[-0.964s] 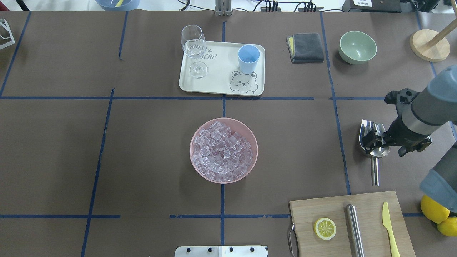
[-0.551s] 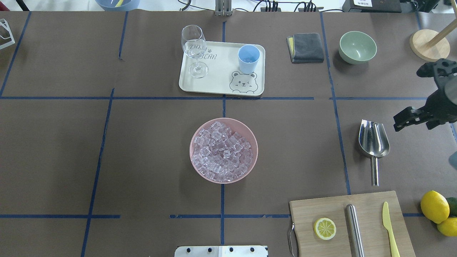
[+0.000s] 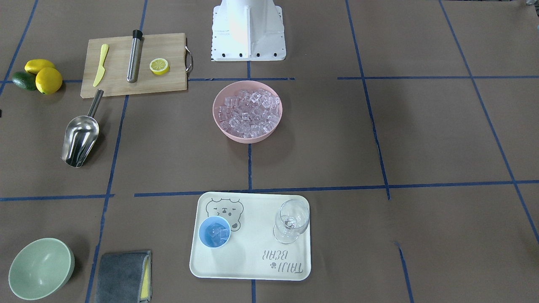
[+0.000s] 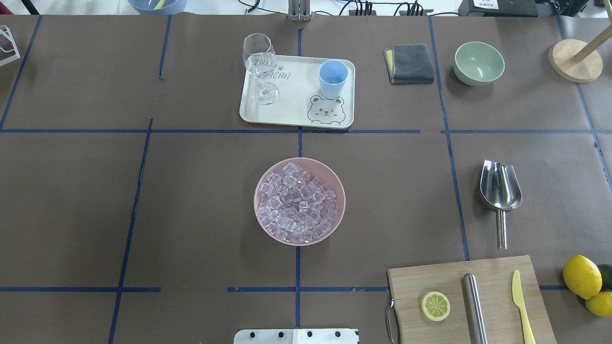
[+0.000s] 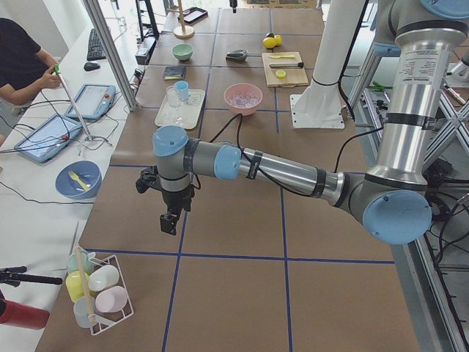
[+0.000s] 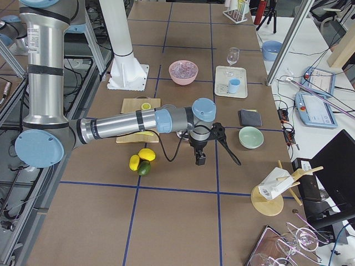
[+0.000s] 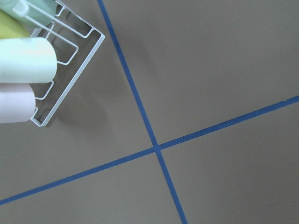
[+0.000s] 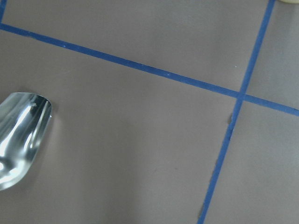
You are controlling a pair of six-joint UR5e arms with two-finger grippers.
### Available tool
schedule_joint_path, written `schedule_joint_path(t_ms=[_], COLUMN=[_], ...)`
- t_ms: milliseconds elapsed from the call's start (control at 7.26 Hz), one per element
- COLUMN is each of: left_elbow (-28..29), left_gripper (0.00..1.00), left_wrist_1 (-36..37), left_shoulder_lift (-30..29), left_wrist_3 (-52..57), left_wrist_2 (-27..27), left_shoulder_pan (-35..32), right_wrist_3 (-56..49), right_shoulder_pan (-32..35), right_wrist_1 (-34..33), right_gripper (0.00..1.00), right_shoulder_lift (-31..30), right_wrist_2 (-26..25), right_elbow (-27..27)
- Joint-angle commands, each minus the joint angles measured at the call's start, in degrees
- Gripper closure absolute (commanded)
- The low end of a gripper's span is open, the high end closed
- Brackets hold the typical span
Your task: Put ice in cup with scoop
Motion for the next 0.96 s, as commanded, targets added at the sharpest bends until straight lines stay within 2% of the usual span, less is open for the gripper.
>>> schedule_joint_path(t_ms=[0, 138, 275, 551, 826], left_elbow=[-0.10, 0.08, 0.95, 2.87, 4.74], left_gripper=[0.00, 0.00, 0.00, 0.00, 0.00], left_wrist_1=[1.25, 1.42, 1.51, 1.34, 0.72], left_shoulder_lift=[2.43, 2.88, 4.10, 6.04, 5.96], left_wrist_3=[0.18, 0.09, 0.09, 0.00, -0.35], left_wrist_2=[-0.52, -0.96, -4.09, -5.61, -8.25], left_shoulder_pan=[-0.82, -0.91, -0.91, -0.83, -0.74], right_wrist_3=[-2.16, -1.21, -0.33, 0.38, 8.52], right_shoulder_pan=[3.00, 4.23, 5.46, 6.79, 6.79], right_wrist_1=[0.39, 0.30, 0.13, -0.22, -0.05], right_gripper=[0.00, 0.00, 0.00, 0.00, 0.00], right_shoulder_lift=[-0.51, -0.17, -0.08, -0.16, -0.16], right_wrist_2=[-1.46, -1.64, -0.86, 4.14, 4.51], right_elbow=[-2.22, -2.15, -1.97, -2.32, -2.41])
